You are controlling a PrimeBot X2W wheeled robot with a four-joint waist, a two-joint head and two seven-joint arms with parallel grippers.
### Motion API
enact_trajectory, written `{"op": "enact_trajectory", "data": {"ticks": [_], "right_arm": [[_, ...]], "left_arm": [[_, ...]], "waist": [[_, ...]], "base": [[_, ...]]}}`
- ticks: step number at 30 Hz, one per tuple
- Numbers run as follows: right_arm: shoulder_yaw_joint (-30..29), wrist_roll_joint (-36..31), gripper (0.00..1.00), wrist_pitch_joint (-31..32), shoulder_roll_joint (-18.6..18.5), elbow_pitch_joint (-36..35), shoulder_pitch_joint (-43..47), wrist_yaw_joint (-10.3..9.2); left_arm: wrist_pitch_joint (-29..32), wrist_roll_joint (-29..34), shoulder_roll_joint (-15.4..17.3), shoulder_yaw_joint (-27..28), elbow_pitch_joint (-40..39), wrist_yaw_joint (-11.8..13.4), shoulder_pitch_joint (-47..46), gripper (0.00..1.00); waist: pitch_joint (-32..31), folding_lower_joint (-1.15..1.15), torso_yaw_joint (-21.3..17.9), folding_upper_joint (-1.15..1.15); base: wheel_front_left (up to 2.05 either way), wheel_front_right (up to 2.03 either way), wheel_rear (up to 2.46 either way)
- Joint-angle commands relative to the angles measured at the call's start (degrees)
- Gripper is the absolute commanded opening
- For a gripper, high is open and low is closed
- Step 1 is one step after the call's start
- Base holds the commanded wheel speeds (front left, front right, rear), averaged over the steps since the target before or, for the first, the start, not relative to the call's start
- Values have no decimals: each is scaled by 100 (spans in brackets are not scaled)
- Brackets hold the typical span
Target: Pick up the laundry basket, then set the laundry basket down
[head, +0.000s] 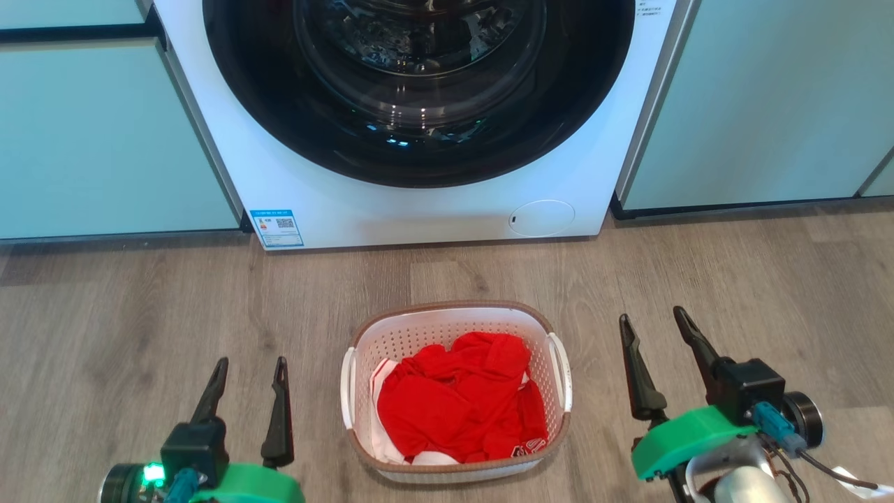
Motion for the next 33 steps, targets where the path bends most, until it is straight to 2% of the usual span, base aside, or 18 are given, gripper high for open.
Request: {"op": "enact_trajectory", "data": {"ticks": [1,19,33], "right_arm": [[139,-13,100,-75,-59,-162,-56,16],[152,-35,100,-75,-59,-130,-29,16],[-13,-104,100,-76,-59,-150,-452,16]], "left_arm": [[-56,30,-30,184,-145,-26,-192,100],[-56,-21,-36,103,-127,-10,-170,100],[-56,-110,-36,-13,-11,-13,-663,100]], "waist": [[0,0,1,0],[140,0,17,0],[937,0,65,0]], "base": [[0,0,0],[0,0,0],[0,0,0]]}}
